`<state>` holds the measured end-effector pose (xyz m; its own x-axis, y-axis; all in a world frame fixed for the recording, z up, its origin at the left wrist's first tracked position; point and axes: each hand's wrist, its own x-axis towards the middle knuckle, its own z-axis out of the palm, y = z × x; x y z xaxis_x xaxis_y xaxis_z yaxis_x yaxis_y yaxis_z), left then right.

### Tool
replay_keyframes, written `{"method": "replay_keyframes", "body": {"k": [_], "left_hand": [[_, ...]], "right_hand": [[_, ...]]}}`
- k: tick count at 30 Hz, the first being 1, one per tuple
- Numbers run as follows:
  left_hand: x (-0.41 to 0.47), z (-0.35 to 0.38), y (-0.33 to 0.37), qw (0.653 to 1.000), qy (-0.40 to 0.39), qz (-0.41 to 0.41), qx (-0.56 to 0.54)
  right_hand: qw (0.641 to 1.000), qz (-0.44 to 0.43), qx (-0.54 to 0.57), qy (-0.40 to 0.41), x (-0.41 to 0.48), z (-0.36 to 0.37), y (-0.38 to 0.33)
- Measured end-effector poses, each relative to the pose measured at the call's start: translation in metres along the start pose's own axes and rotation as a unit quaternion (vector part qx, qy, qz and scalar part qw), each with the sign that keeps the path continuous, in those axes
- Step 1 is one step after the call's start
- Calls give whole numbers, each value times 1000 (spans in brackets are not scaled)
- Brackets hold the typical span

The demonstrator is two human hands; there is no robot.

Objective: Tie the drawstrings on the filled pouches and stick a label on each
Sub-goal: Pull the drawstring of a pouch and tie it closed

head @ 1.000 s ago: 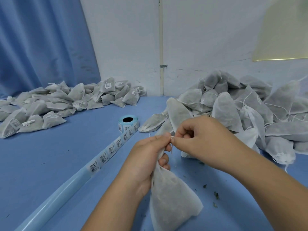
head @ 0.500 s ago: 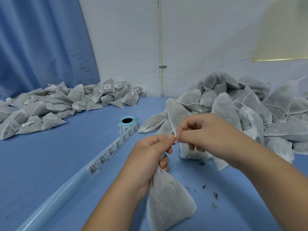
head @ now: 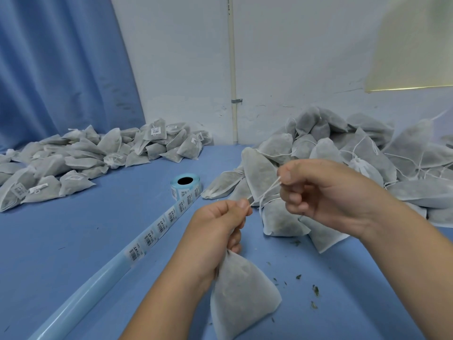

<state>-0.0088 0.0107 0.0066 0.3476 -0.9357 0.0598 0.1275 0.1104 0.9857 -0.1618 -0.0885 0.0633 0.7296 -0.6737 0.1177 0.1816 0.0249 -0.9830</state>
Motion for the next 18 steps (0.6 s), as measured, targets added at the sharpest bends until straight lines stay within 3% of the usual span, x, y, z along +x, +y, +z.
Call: {"method": "replay_keyframes", "body": {"k": [11, 14, 18], "left_hand": [[3, 3, -3, 990, 22, 49, 134], [3, -2, -4, 987, 0, 50, 153], [1, -11, -2, 976, -104, -36, 188]], "right_hand": [[986, 97, 110, -83, 7, -15, 6], [993, 92, 73, -34, 6, -16, 4], [996, 39, 22, 82, 8, -23, 1]]}}
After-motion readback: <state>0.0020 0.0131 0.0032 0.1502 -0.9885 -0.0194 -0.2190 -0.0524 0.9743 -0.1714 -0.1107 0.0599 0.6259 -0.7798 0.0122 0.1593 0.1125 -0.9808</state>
